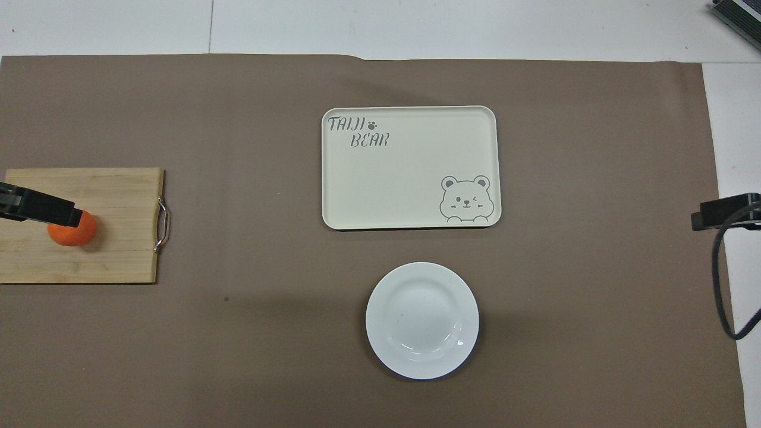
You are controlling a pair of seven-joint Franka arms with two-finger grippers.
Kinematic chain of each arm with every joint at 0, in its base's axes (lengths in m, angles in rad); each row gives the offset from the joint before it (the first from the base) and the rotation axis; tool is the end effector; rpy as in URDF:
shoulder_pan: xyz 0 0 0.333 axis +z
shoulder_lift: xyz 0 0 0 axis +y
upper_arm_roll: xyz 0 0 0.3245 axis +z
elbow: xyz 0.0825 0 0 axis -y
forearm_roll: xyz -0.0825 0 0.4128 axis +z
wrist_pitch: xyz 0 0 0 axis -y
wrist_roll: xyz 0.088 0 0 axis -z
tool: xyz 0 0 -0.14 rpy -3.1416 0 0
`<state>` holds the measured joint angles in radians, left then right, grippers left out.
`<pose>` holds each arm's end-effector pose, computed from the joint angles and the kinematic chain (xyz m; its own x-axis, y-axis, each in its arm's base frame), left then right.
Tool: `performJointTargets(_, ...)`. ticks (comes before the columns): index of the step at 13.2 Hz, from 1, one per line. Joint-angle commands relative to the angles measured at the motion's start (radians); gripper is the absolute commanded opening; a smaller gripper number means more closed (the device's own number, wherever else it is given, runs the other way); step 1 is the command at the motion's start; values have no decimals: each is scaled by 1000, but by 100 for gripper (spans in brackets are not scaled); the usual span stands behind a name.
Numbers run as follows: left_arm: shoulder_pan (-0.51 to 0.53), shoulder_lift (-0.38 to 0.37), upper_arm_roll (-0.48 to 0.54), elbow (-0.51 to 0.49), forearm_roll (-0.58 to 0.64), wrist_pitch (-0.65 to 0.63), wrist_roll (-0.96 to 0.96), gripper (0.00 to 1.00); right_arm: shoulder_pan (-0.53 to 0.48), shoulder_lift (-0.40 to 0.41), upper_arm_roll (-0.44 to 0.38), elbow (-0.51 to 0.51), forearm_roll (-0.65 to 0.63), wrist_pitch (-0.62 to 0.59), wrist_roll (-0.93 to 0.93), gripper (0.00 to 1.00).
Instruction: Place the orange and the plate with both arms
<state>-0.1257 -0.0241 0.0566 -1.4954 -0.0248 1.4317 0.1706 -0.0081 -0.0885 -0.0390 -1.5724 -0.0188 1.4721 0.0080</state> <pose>0.5580 -0.0420 0.6391 0.9700 -0.2407 -0.0346 -0.2396 -0.9703 0.0324 0.5432 -0.0294 0.6405 0.9983 -0.0567 -0.0117 -0.0565 -0.9983 0.0154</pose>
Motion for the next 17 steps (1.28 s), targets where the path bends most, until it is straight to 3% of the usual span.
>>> performJointTargets(1,6,-2,-3,20,-9,-25,4,100,-7,-19,4,-18,16,-7,-17,100)
performJointTargets(17,-3,-5,-9,15,-10,-25,3,100,-7,-22,4,-24,17,-4,-20,100)
